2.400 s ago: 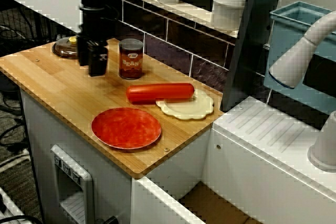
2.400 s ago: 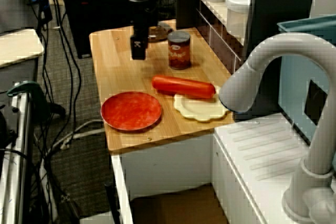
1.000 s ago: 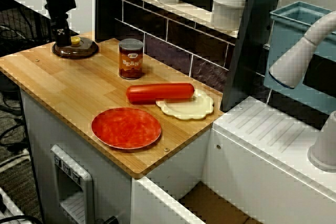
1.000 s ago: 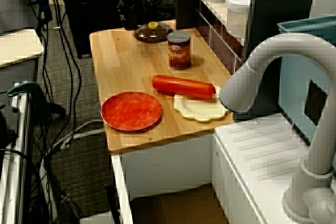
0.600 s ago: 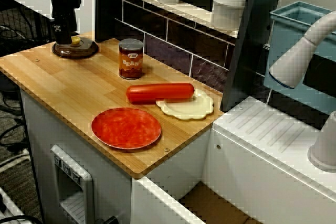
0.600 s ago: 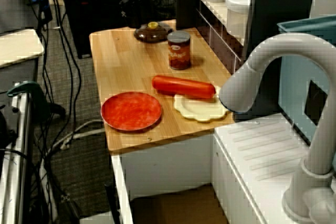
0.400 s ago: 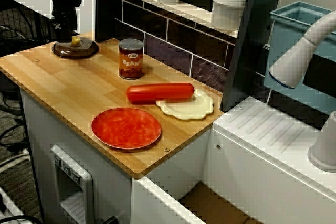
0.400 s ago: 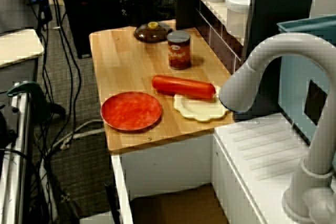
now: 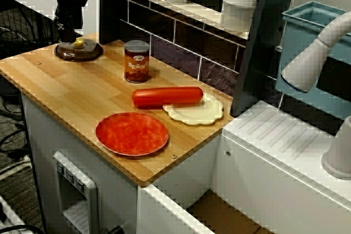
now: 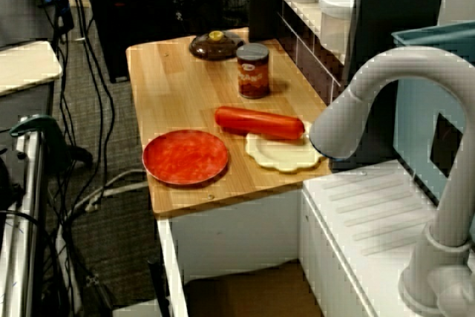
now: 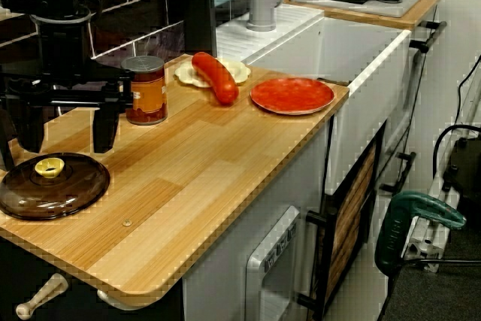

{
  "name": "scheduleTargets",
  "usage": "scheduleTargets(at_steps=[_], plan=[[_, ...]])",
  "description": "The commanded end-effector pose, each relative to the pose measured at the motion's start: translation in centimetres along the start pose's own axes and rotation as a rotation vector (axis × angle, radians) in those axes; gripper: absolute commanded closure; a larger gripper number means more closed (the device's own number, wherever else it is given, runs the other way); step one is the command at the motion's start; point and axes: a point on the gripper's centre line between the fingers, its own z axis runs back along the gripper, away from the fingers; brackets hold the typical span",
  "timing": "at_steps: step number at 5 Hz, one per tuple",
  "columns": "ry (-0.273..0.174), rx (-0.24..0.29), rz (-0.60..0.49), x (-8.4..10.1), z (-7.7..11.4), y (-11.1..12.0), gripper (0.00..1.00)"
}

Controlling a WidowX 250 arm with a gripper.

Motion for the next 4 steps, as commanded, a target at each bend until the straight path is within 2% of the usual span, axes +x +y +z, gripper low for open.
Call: scheduleTargets(at_steps=[1,4], plan=[[0.02,0.068,-0.014,0.4,0.5,0.7,0.0],[0.043,0.048,0.022,0.9,-0.3,1.9,0.0]])
